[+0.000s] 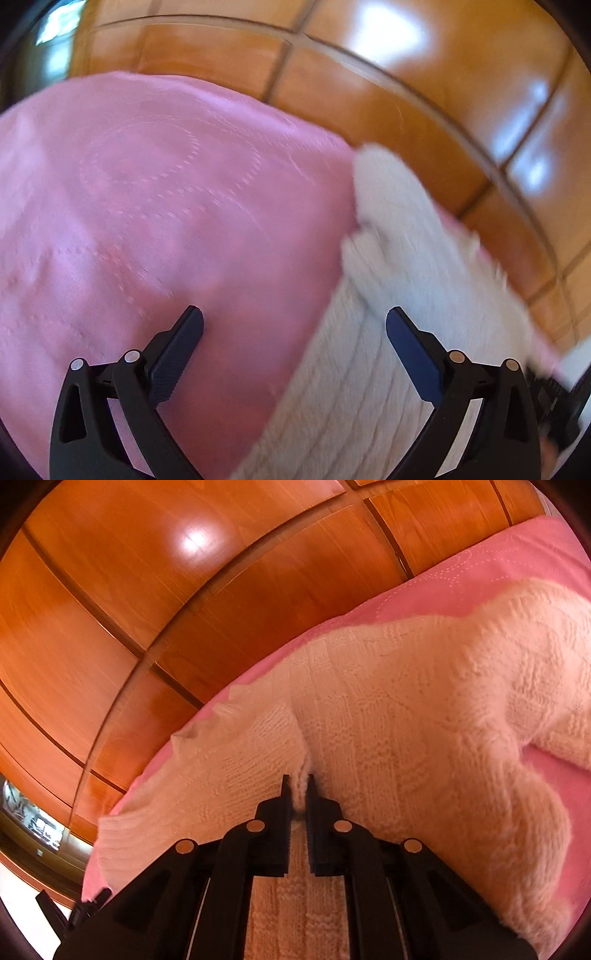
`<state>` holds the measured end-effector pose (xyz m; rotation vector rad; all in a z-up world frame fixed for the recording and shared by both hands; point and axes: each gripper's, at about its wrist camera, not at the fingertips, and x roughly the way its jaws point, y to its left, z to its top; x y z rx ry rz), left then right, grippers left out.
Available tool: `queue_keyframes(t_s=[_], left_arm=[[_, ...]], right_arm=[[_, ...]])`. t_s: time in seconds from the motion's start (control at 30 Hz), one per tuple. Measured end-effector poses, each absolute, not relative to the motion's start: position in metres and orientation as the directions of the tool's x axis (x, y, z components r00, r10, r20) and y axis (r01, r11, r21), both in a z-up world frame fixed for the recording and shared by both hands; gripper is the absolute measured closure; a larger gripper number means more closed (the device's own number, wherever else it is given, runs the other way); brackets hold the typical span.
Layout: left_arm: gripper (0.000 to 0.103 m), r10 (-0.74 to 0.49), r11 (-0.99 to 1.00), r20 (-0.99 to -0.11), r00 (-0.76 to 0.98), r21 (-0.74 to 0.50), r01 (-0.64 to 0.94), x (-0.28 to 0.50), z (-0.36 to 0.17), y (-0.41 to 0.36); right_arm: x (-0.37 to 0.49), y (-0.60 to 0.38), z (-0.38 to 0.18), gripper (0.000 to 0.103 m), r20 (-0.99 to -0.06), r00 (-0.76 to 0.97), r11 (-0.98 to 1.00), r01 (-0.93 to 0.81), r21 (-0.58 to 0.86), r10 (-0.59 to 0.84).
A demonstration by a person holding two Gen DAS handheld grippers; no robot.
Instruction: Fold small clothes
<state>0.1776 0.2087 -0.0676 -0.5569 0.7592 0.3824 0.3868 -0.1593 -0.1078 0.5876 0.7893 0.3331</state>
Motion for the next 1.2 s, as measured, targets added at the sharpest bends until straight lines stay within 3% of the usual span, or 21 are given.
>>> queue_keyframes(t_s=[0.07, 0.2, 0.3, 0.47, 0.57, 0.63, 0.67, 0.7, 0.77, 0.87, 1.03, 1.07, 1.13, 1.17, 1.2], left_arm=[[0.005, 0.119, 0.811, -0.759, 0.64, -0.297, -0.503, 0.183, -0.066, 0.207], [0.005, 0.001, 0.722, -0.681, 0.732, -0.506, -0.471, 0.198, -0.055, 0.234], [0.005, -0.029, 0.701, -0.696, 0.718, -0.526, -0.482, 0.221, -0.06, 0.245], [0.006, -0.042, 0.737, -0.654, 0.755, -0.53, -0.419, 0.24, -0.057, 0.246], [0.007, -0.066, 0.736, -0.651, 0.756, -0.543, -0.404, 0.261, -0.049, 0.251], [0.031, -0.099, 0.765, -0.667, 0.739, -0.526, -0.372, 0.281, -0.041, 0.253], [0.057, -0.121, 0.788, -0.693, 0.711, -0.503, -0.356, 0.295, -0.04, 0.253], [0.074, -0.135, 0.807, -0.738, 0.661, -0.47, -0.359, 0.312, -0.042, 0.253], [0.088, -0.113, 0.836, -0.778, 0.618, -0.411, -0.364, 0.331, -0.04, 0.252], [0.091, -0.049, 0.876, -0.786, 0.617, -0.33, -0.351, 0.35, -0.02, 0.25], [0.087, 0.072, 0.892, -0.829, 0.554, -0.195, -0.408, 0.371, -0.026, 0.265], [0.079, 0.075, 0.888, -0.844, 0.532, -0.187, -0.421, 0.371, -0.034, 0.268], [0.053, 0.033, 0.868, -0.823, 0.568, -0.258, -0.425, 0.352, -0.046, 0.28], [0.031, 0.029, 0.856, -0.804, 0.594, -0.287, -0.43, 0.341, -0.047, 0.285], [0.018, 0.046, 0.824, -0.772, 0.634, -0.329, -0.461, 0.321, -0.047, 0.293]], right_arm=[[0.387, -0.156, -0.101, 0.097, -0.559, 0.669, 0.789, -0.07, 0.61, 0.491], [0.38, -0.164, -0.102, 0.097, -0.531, 0.672, 0.765, -0.083, 0.638, 0.516], [0.377, -0.167, -0.101, 0.094, -0.5, 0.68, 0.744, -0.1, 0.661, 0.536], [0.375, -0.165, -0.099, 0.062, -0.478, 0.684, 0.735, -0.128, 0.666, 0.551], [0.374, -0.167, -0.098, 0.057, -0.461, 0.693, 0.728, -0.136, 0.672, 0.554], [0.374, -0.168, -0.098, 0.057, -0.458, 0.694, 0.725, -0.134, 0.676, 0.555], [0.374, -0.168, -0.098, 0.057, -0.456, 0.695, 0.724, -0.134, 0.677, 0.555], [0.374, -0.169, -0.099, 0.057, -0.455, 0.695, 0.722, -0.135, 0.678, 0.557], [0.374, -0.169, -0.099, 0.057, -0.451, 0.696, 0.718, -0.135, 0.683, 0.559], [0.374, -0.17, -0.1, 0.057, -0.443, 0.697, 0.711, -0.136, 0.69, 0.563], [0.373, -0.172, -0.102, 0.057, -0.444, 0.695, 0.71, -0.135, 0.692, 0.565], [0.373, -0.172, -0.103, 0.057, -0.443, 0.695, 0.708, -0.135, 0.693, 0.566], [0.373, -0.173, -0.102, 0.057, -0.441, 0.696, 0.707, -0.135, 0.695, 0.567], [0.372, -0.173, -0.102, 0.057, -0.441, 0.696, 0.706, -0.135, 0.695, 0.566], [0.372, -0.173, -0.103, 0.057, -0.442, 0.696, 0.707, -0.135, 0.694, 0.566]])
